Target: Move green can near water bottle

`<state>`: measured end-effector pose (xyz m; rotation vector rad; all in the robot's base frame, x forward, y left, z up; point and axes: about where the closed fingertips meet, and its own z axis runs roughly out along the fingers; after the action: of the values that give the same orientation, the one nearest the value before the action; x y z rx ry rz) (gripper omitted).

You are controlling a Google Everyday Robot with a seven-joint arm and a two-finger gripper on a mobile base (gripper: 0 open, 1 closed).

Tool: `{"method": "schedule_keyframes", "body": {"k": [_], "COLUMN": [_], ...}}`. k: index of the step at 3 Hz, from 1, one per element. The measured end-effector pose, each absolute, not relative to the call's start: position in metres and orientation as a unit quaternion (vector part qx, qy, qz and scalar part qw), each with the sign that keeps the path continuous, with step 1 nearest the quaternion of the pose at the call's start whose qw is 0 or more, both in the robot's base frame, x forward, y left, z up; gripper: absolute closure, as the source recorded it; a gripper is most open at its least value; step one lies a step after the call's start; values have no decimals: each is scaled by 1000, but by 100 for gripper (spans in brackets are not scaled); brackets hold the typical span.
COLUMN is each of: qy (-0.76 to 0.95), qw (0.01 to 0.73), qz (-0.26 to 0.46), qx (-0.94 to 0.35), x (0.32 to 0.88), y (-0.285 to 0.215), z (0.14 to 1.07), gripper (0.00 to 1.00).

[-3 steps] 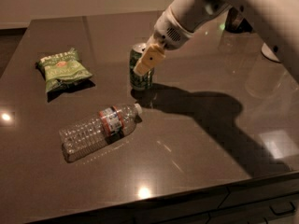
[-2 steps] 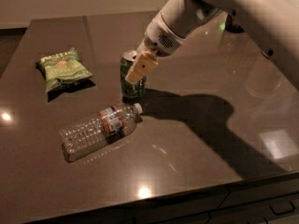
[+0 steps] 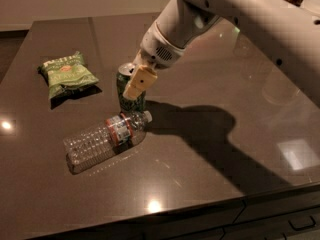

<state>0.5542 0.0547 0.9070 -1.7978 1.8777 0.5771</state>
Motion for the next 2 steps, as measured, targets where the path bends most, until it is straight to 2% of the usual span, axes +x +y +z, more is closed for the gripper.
{"method": "schedule_keyframes", "body": {"k": [2], "qy": [679], "qw": [237], "qz": [206], "qx": [-664], "x": [550], "y": [63], "z": [904], "gripper": [38]}}
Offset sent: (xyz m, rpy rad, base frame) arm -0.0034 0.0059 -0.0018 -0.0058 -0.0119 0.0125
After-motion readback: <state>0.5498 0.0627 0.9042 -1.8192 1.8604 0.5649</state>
